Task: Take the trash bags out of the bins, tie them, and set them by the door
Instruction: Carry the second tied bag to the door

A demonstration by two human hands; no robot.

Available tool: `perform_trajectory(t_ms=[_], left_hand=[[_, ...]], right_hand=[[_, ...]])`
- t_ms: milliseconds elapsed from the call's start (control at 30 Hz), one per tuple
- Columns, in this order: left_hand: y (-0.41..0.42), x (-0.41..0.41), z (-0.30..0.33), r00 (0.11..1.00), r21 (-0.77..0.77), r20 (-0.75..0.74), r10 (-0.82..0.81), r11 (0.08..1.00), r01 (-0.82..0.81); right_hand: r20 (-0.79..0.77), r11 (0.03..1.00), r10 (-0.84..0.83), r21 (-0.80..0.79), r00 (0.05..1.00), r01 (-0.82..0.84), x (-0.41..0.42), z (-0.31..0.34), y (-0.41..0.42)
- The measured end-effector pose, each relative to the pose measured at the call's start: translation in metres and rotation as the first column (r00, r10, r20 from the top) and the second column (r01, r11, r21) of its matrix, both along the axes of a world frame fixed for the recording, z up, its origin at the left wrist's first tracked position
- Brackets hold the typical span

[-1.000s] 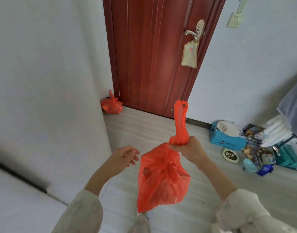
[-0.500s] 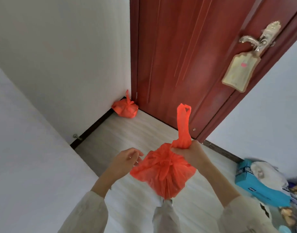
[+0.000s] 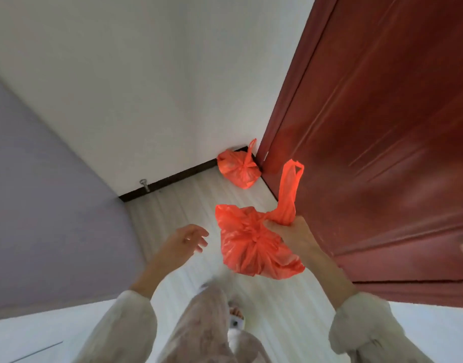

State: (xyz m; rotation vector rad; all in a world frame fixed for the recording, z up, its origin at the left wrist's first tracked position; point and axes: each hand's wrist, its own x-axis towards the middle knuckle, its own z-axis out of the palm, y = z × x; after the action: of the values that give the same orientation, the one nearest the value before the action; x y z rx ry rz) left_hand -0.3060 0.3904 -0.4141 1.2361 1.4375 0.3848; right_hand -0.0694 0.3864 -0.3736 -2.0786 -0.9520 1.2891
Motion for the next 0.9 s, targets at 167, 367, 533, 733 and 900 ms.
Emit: perform_trajectory(t_ms=[167,367,533,733,900], left_hand=[[0.076,0.001,-0.029,0.989,-0.042,-0.018,0.149,0.988,-0.15],[0.186,0.0,-0.07,0.983,-0.1,-0.056,0.177,0.978,-0.182],[0.248,-0.003,-0.106,0.941,-0.265,-0.015,0.338,0.906,-0.33],[0.311,-0.005,-0.181,0.881,-0.346,-0.058,0.47,0.818,-0.46],[0.355,0.003,-0.279,0.833,-0.375,-0.057,0.55,0.762,-0.529]], right_hand=[[-0.019,0.997,0.039,-0.061,0.999,-0.04,0.011,-0.03,0.107],[-0.018,0.98,0.123,-0.156,0.992,-0.124,0.0,-0.09,0.219],[-0.035,0.946,0.216,-0.24,0.976,-0.218,-0.016,-0.133,0.291],[-0.084,0.866,0.42,-0.26,0.904,-0.427,-0.045,-0.208,0.39],[-0.064,0.717,0.665,-0.222,0.744,-0.66,-0.077,-0.303,0.453]])
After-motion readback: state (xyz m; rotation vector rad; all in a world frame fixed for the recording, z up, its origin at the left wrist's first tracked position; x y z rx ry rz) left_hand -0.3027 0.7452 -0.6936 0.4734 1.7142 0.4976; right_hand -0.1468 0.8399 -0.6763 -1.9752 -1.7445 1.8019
